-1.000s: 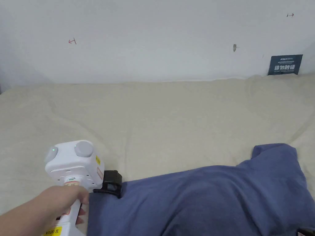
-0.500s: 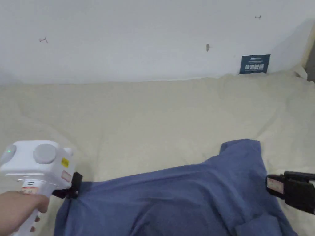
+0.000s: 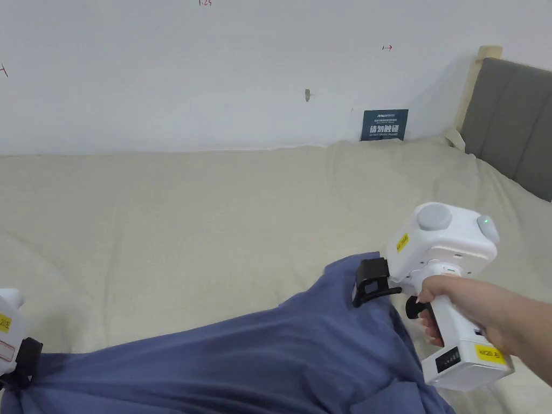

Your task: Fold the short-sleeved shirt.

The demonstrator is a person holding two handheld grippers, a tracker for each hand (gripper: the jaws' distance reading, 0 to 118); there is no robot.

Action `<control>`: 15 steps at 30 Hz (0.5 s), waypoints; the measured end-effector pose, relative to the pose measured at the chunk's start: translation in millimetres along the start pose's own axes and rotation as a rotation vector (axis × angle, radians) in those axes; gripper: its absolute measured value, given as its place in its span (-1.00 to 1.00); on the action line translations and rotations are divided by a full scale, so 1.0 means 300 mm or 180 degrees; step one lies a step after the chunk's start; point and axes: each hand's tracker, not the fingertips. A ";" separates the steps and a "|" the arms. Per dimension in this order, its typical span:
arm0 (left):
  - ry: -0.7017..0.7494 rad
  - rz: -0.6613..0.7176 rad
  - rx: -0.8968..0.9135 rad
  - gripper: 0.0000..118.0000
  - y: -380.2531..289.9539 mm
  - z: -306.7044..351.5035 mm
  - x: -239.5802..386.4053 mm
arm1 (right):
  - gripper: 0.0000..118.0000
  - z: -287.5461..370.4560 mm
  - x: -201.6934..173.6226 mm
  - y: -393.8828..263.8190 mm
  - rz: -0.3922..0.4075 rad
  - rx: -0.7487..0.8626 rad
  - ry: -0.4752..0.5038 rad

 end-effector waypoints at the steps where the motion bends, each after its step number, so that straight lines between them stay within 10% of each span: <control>1: -0.0017 0.0026 -0.0012 -0.91 0.001 -0.002 -0.006 | 0.56 -0.021 0.006 0.007 -0.0113 0.0046 -0.0039; 5: 0.0017 0.0108 -0.0051 -0.91 -0.004 -0.011 -0.020 | 0.56 -0.041 0.019 -0.009 -0.0505 -0.0024 0.0140; 8: 0.0021 0.0163 -0.0099 -0.91 -0.012 -0.032 -0.031 | 0.44 -0.028 0.004 0.011 -0.0225 -0.0014 -0.0025; 10: 0.0023 0.0158 -0.0127 -0.91 -0.017 -0.041 -0.028 | -1.00 -0.009 -0.014 0.029 -0.0010 0.0198 -0.0181; 15: 0.0063 0.0158 -0.0110 -0.91 -0.025 -0.014 -0.004 | -1.00 0.061 0.023 0.070 -0.0175 0.0311 0.0366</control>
